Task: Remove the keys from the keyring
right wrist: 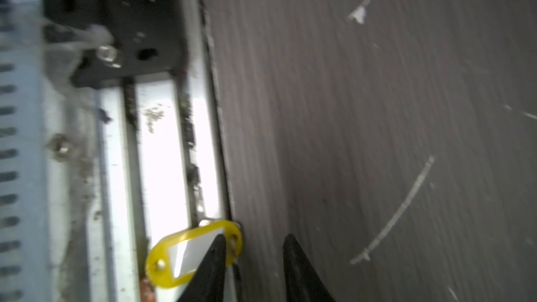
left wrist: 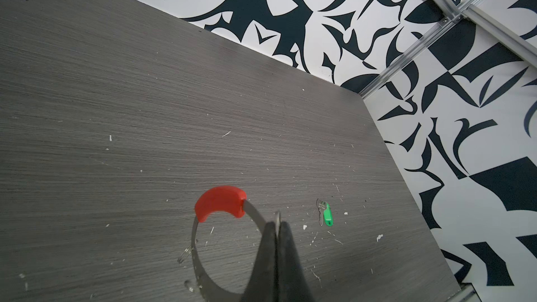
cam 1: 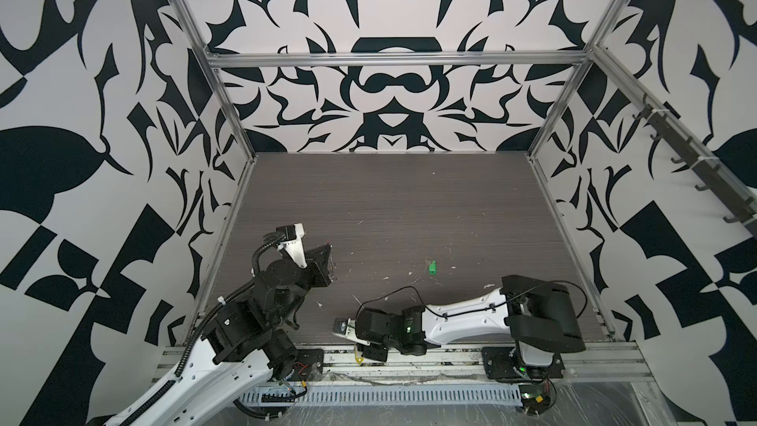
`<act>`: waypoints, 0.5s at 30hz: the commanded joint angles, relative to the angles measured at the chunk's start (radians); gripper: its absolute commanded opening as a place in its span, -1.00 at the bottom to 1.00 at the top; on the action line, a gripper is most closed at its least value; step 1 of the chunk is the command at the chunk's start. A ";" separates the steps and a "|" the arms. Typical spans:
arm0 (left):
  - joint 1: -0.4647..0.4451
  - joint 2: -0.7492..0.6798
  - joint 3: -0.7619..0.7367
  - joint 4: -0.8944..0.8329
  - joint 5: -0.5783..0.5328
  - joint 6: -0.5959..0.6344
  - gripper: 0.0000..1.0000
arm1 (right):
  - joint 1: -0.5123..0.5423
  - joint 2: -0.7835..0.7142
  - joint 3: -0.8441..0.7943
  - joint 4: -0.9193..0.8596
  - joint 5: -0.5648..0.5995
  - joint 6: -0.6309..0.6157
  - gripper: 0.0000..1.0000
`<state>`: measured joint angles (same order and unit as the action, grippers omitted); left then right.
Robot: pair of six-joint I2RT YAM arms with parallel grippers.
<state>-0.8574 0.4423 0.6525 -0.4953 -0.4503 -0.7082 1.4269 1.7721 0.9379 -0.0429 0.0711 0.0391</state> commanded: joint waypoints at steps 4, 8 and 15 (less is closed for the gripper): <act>0.001 -0.011 0.033 -0.011 -0.019 0.006 -1.00 | -0.085 -0.075 -0.051 -0.108 0.230 0.119 -0.42; 0.001 -0.011 0.033 -0.009 -0.022 0.006 -1.00 | -0.107 -0.140 -0.092 -0.092 0.266 0.126 -0.27; 0.001 -0.026 0.044 -0.017 -0.044 0.006 -1.00 | -0.070 -0.215 -0.127 0.070 -0.109 0.021 0.11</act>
<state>-0.8574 0.4355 0.6594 -0.5022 -0.4660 -0.7063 1.3354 1.5501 0.7780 -0.0402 0.0986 0.1001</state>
